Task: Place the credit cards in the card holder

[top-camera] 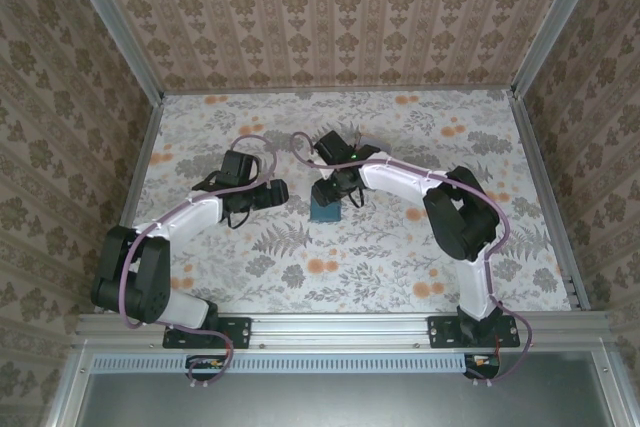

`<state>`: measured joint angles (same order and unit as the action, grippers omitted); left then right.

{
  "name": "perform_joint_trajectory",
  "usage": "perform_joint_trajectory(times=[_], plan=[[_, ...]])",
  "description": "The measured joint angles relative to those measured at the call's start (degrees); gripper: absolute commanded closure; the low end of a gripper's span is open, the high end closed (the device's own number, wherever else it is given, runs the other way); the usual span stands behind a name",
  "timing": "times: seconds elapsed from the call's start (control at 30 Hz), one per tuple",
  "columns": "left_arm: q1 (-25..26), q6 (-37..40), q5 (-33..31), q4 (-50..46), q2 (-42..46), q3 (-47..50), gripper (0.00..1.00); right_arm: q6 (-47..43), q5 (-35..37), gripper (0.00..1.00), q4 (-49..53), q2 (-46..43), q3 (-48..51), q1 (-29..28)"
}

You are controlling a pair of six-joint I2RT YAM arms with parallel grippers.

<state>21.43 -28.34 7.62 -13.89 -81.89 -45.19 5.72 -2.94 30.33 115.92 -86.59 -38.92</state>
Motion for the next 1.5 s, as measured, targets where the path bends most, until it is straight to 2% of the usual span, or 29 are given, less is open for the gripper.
perform_joint_trajectory(times=[0.5, 0.8, 0.97, 1.27, 1.5], plan=[[0.00, 0.00, -0.35, 0.22, 0.00, -0.11, 0.05, 0.02, 3.85, 0.55, 1.22, 3.65, -0.76, -1.51], [0.00, -0.46, 1.14, 1.49, -0.02, -0.11, 0.06, 0.07, 6.38, 1.00, -1.79, 2.91, 0.79, -2.08], [0.50, -1.16, 2.25, 3.45, -0.74, -0.11, 0.08, 0.98, 5.84, 1.00, -6.27, 0.20, 5.18, -1.97], [3.34, -3.93, 7.37, 6.32, -4.20, -0.68, 0.10, 7.48, -4.00, 1.00, -13.81, -8.13, 15.08, 1.81], [3.63, -5.11, 10.27, 9.38, -4.20, -0.70, 0.12, 18.27, -16.59, 1.00, -27.69, -14.62, 26.88, 9.94]])
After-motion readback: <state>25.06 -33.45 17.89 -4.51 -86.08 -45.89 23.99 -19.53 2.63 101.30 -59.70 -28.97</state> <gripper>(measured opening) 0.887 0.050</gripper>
